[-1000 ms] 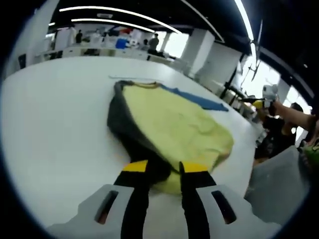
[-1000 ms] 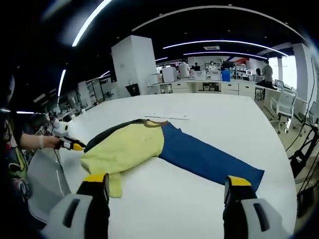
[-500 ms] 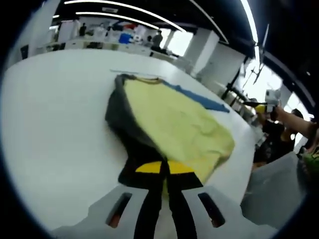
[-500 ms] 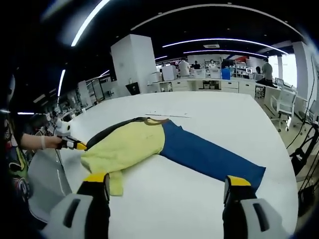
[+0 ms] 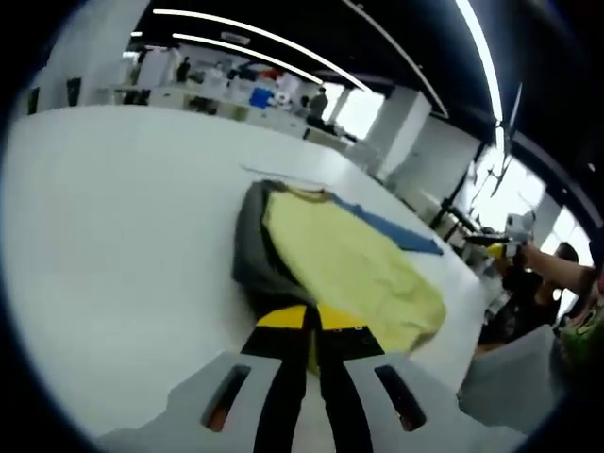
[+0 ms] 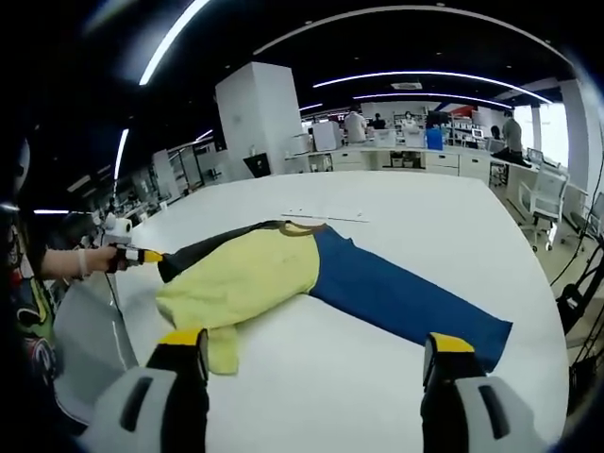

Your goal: Fold the garment on the visible template until the final outline fits inside the template.

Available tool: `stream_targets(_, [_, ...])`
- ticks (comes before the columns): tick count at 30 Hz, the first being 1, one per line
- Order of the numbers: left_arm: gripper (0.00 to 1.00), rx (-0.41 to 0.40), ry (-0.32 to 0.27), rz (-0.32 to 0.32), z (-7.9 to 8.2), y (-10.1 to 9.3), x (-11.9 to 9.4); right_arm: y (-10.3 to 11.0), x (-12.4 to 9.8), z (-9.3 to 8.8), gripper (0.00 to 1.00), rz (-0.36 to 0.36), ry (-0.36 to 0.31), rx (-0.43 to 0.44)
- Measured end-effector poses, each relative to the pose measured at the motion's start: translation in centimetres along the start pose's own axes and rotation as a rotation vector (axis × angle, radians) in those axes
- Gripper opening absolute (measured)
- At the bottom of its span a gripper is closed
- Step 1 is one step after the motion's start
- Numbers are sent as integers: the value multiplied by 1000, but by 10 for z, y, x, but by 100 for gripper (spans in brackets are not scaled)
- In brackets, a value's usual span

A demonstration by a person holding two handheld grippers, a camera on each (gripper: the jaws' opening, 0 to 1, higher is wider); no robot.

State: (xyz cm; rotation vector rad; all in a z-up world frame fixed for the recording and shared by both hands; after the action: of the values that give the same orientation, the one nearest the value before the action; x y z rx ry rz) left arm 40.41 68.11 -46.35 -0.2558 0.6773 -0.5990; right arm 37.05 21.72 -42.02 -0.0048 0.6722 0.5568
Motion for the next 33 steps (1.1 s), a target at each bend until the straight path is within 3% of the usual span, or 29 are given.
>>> stream_targets(5, [0,-35,-22,69,4,33,-1,2,0,-1,95,1,9,-3])
stream_targets(11, [0,-70,-35,112,6,49,1,0,-2,-7,95,-4,25,2])
stream_targets(19, [0,-96,-32,197,9,97,11,-1,-4,-11,95,-17,37,13])
stream_targets(30, [0,-139,-7,267,0,136,17,-2,-4,-15,95,-28,47,22])
stream_targets(33, [0,-141,-6,270,-1,131,17,-2,-3,-15,95,-26,49,24])
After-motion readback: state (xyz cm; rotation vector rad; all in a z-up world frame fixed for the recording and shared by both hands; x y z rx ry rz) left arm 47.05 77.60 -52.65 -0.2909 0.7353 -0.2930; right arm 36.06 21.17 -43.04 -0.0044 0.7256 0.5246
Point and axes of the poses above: the point that each gripper's makers call its tool centre point, and the gripper's own axes: x roughly forward along the fingers, y roughly to its left, z roughly out of its top, the point moved 1 cm from there along -x, roughly backward along the fingers, and after that the axes turned 6 degrees about y, right-handed, at the moved point
